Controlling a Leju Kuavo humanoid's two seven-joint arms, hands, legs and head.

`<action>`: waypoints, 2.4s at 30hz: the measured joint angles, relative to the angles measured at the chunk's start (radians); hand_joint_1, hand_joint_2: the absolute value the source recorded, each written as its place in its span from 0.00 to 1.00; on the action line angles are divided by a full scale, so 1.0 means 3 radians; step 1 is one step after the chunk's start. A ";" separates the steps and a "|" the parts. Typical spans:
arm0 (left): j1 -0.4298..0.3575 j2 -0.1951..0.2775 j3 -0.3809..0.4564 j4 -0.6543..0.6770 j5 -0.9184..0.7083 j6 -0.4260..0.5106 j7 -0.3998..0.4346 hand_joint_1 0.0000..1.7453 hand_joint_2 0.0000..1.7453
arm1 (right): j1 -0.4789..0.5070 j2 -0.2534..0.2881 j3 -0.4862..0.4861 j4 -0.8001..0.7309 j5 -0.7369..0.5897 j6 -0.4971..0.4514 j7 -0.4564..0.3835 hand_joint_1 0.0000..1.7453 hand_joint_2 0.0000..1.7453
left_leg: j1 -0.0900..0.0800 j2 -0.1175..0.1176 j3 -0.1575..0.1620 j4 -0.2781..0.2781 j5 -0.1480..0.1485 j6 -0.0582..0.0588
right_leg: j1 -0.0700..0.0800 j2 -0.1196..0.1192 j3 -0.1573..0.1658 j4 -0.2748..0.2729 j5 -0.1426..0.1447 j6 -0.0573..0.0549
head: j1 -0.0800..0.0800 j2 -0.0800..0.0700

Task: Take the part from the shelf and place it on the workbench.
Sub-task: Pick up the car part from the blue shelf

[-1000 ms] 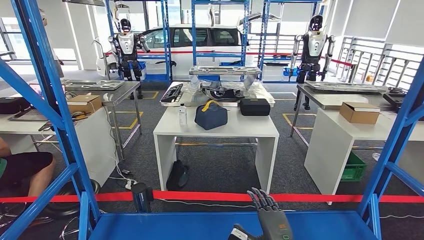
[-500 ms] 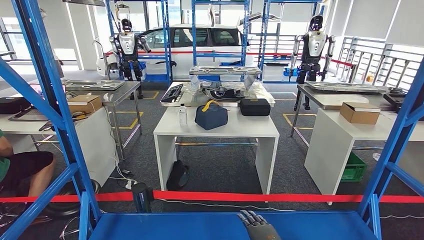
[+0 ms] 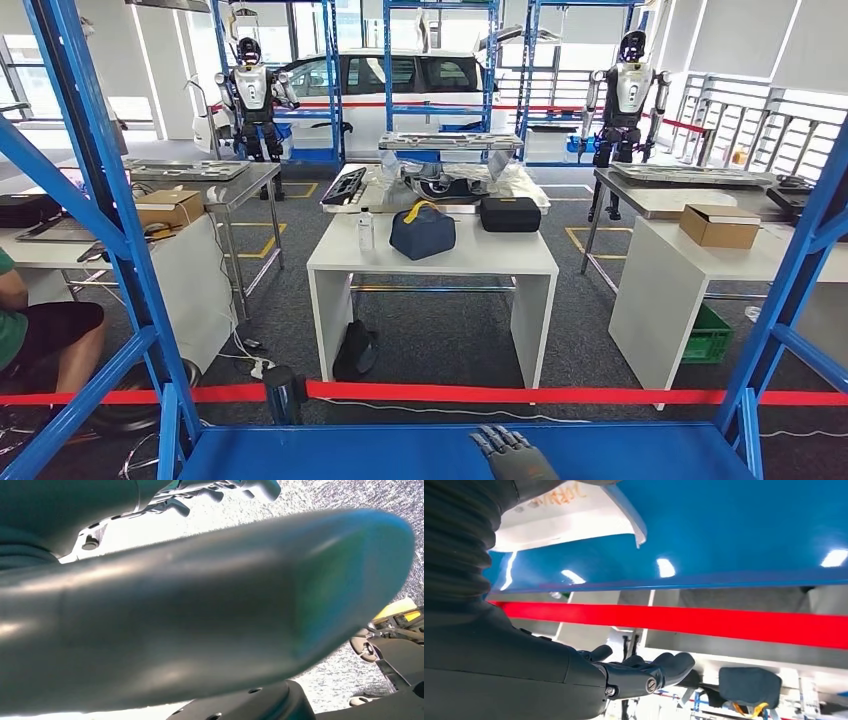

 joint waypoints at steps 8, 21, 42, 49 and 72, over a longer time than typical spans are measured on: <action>-0.0001 -0.0003 0.0002 -0.0001 -0.0017 0.0014 0.0003 0.00 0.00 | -0.0058 -0.0104 0.0169 0.0106 0.0079 0.0112 0.0003 0.00 1.00 | 0.0000 -0.0001 0.0000 0.0000 0.0000 0.0000 | 0.0000 0.0000 0.0000 0.0000 0.0000 0.0000 | 0.0000 0.0000; -0.0010 -0.0003 0.0007 -0.0001 -0.0049 -0.0052 0.0022 0.00 0.00 | -0.0042 -0.0204 0.0310 0.0198 0.0114 0.0108 0.0073 0.00 1.00 | 0.0000 0.0000 0.0000 0.0000 0.0000 0.0000 | 0.0001 0.0000 -0.0001 0.0000 0.0000 0.0000 | 0.0000 0.0000; 0.0000 -0.0008 0.0056 -0.0001 -0.0039 0.0028 0.0016 0.00 0.00 | 0.0013 -0.0211 0.0340 0.0205 0.0272 -0.0013 0.0273 0.00 1.00 | 0.0000 -0.0001 0.0000 0.0000 0.0000 0.0000 | 0.0000 -0.0001 -0.0001 0.0000 0.0000 0.0000 | 0.0000 0.0000; 0.0024 -0.0023 0.0099 -0.0001 0.0003 0.0057 0.0000 0.00 0.00 | 0.0239 -0.0255 0.0306 -0.0064 0.0688 -0.0238 0.0762 0.00 1.00 | 0.0000 -0.0001 0.0000 0.0000 -0.0002 -0.0001 | 0.0000 -0.0001 -0.0001 0.0000 -0.0003 0.0000 | 0.0000 0.0000; 0.0104 -0.0030 0.0225 -0.0001 0.0022 0.0076 -0.0042 0.00 0.00 | 0.1555 -0.0280 -0.0759 -0.1205 0.1251 -0.0463 0.1229 0.00 1.00 | 0.0000 -0.0006 0.0001 -0.0001 -0.0007 -0.0006 | 0.0000 -0.0010 0.0002 0.0000 -0.0009 0.0001 | 0.0000 0.0000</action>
